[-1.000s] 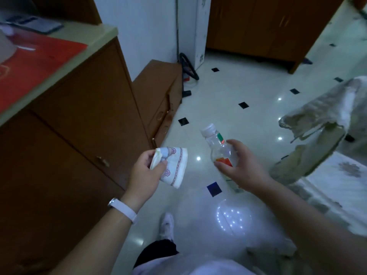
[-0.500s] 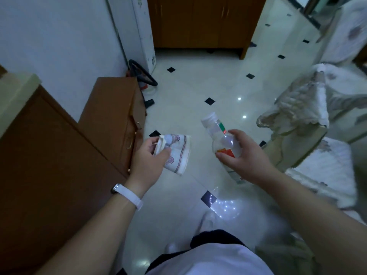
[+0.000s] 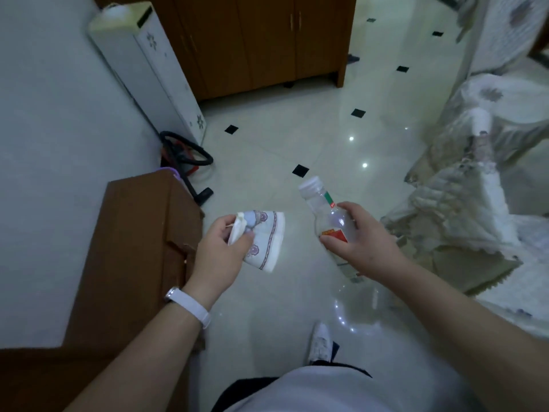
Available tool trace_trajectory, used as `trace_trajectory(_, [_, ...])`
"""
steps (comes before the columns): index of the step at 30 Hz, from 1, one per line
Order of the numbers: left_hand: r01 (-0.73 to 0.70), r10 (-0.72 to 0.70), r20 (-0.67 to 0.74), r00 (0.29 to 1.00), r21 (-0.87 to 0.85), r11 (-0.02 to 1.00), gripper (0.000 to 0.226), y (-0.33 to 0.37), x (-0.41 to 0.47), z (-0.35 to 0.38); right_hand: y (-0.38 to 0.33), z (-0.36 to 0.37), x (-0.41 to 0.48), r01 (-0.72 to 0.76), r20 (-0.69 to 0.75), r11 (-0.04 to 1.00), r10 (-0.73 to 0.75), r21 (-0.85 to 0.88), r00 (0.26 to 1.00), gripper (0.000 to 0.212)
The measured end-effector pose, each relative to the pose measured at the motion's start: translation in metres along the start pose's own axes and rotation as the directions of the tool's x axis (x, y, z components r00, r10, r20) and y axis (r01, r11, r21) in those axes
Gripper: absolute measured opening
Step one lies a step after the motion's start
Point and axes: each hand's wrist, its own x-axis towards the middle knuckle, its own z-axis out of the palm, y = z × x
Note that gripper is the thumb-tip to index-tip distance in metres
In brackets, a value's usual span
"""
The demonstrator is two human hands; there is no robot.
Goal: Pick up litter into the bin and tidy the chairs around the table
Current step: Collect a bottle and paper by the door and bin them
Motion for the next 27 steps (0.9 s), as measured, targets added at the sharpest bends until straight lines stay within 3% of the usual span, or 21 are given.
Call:
trace_trajectory(12, [-0.098, 0.091, 0.11, 0.99, 0.067, 0.993, 0.024, 0.057, 0.171, 0.059, 0.009, -0.06, 0.13, -0.059, -0.138, 0.997, 0.051, -0.059, 0.989, 0.071])
trace_trajectory(21, [-0.079, 0.089, 0.239, 0.967, -0.051, 0.996, 0.029, 0.071, 0.337, 0.085, -0.01, -0.054, 0.263, -0.183, -0.238, 0.983, 0.172, -0.026, 0.956, 0.067])
trace_trajectory(27, [-0.061, 0.095, 0.305, 0.948, -0.118, 0.991, 0.025, 0.091, 0.464, 0.088, -0.043, -0.048, 0.362, -0.27, -0.27, 0.957, 0.234, -0.107, 0.934, 0.076])
